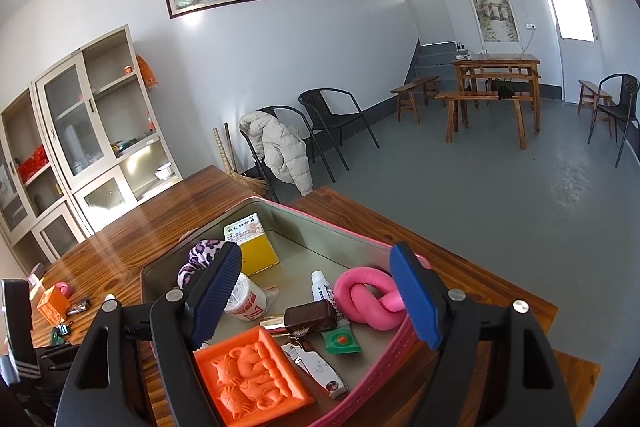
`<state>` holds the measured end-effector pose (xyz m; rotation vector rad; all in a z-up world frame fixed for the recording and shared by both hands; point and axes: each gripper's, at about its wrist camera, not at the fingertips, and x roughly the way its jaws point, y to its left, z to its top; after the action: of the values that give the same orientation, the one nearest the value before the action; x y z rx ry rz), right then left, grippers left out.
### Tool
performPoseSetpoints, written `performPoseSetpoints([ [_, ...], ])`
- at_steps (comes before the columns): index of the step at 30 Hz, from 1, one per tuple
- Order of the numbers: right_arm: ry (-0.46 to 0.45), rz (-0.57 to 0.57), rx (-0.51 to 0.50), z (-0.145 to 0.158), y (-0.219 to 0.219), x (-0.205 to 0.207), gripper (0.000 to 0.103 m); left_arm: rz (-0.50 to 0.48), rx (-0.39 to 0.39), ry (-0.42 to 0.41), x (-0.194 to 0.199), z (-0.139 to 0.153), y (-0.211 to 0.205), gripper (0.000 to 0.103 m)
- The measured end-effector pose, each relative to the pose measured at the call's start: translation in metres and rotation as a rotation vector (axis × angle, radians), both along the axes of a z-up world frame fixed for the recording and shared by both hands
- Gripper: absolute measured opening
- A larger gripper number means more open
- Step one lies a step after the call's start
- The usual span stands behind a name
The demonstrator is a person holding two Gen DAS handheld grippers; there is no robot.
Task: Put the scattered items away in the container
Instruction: 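Lower the silver clamp into the pink tin and open the left tool, then move both open tools back over the items on the table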
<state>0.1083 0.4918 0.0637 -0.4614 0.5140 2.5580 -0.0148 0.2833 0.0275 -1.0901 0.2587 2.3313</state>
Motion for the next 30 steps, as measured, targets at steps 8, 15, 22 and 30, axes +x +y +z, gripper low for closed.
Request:
performPoseSetpoints([
  [8, 0.039, -0.025, 0.024, 0.006, -0.002, 0.007, 0.08, 0.003, 0.109, 0.094, 0.016, 0.048, 0.005, 0.022],
  [15, 0.057, -0.048, 0.013, 0.007, 0.003, 0.011, 0.08, -0.117, 0.182, 0.131, 0.021, 0.079, 0.059, 0.022],
  [22, 0.065, -0.06, 0.019, 0.007, 0.004, 0.014, 0.08, -0.181, 0.244, 0.067, 0.005, 0.078, 0.102, 0.023],
  [30, 0.064, -0.06, 0.036, 0.007, 0.003, 0.013, 0.08, -0.123, 0.291, 0.083, 0.002, 0.075, 0.091, 0.086],
])
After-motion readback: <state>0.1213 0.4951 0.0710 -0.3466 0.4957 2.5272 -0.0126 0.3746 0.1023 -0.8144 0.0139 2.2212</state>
